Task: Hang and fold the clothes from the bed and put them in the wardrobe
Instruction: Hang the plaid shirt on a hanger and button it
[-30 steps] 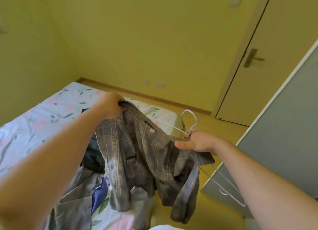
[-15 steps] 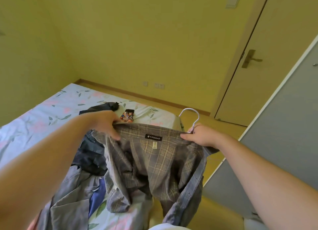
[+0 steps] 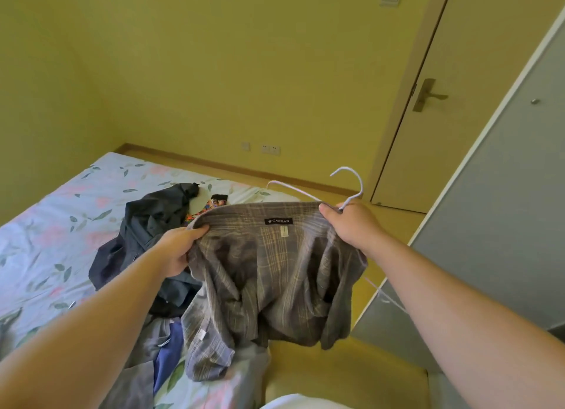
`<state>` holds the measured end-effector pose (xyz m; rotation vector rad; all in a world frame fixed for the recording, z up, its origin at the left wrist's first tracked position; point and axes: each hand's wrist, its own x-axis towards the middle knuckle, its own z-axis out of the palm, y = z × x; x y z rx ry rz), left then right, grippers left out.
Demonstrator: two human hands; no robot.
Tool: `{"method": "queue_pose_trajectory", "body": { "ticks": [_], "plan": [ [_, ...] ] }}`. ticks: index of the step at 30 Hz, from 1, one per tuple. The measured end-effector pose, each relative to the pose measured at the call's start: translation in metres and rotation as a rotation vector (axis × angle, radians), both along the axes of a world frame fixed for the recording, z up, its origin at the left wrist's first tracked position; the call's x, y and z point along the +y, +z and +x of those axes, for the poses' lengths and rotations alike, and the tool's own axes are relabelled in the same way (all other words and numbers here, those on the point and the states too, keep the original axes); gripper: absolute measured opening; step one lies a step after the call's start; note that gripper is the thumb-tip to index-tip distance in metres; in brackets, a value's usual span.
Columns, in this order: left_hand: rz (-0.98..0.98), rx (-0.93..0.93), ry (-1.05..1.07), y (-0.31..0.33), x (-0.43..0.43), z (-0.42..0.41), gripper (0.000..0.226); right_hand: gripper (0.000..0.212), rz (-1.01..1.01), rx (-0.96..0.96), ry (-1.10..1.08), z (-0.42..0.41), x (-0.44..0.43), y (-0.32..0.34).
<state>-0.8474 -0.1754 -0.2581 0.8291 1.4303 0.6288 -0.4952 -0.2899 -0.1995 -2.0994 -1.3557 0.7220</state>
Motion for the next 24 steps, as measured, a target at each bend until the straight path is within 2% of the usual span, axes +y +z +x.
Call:
{"method": "queue_pose_trajectory", "body": {
  "ticks": [2, 5, 7, 9, 12, 15, 17, 20, 23, 24],
  "plan": [
    [0.007, -0.003, -0.033, 0.0, -0.005, 0.016, 0.031, 0.059, 0.047, -0.013, -0.094, -0.003, 0.001, 0.0],
    [-0.031, -0.051, -0.252, 0.008, -0.013, 0.029, 0.039, 0.05, 0.109, 0.043, -0.224, 0.001, -0.001, 0.002],
    [-0.094, 0.031, -0.423, 0.013, -0.016, 0.032, 0.044, 0.038, 0.144, 0.099, -0.229, 0.006, -0.004, 0.002],
    [-0.162, 0.184, -0.514, 0.018, -0.017, 0.036, 0.043, 0.038, 0.183, 0.164, -0.157, 0.01, -0.01, 0.001],
    [-0.219, 0.264, -0.443, 0.027, -0.017, 0.044, 0.044, 0.037, 0.179, 0.176, -0.011, 0.009, -0.021, 0.003],
    [-0.208, 0.19, -0.282, 0.038, -0.012, 0.053, 0.041, 0.036, 0.133, 0.11, 0.066, 0.005, -0.027, 0.002],
    [-0.141, 0.163, -0.237, 0.046, -0.006, 0.058, 0.039, 0.037, 0.106, 0.035, 0.091, 0.002, -0.029, 0.002],
    [-0.003, 0.181, -0.157, 0.056, 0.004, 0.064, 0.042, 0.049, 0.094, 0.046, 0.063, -0.005, -0.032, 0.0],
    [0.195, 0.365, -0.163, 0.052, 0.006, 0.072, 0.04, 0.059, 0.088, 0.057, 0.058, -0.019, -0.033, -0.001],
    [0.231, 0.397, -0.098, 0.05, 0.004, 0.074, 0.041, 0.063, 0.087, 0.07, 0.053, -0.024, -0.034, -0.001]
  ]
}}
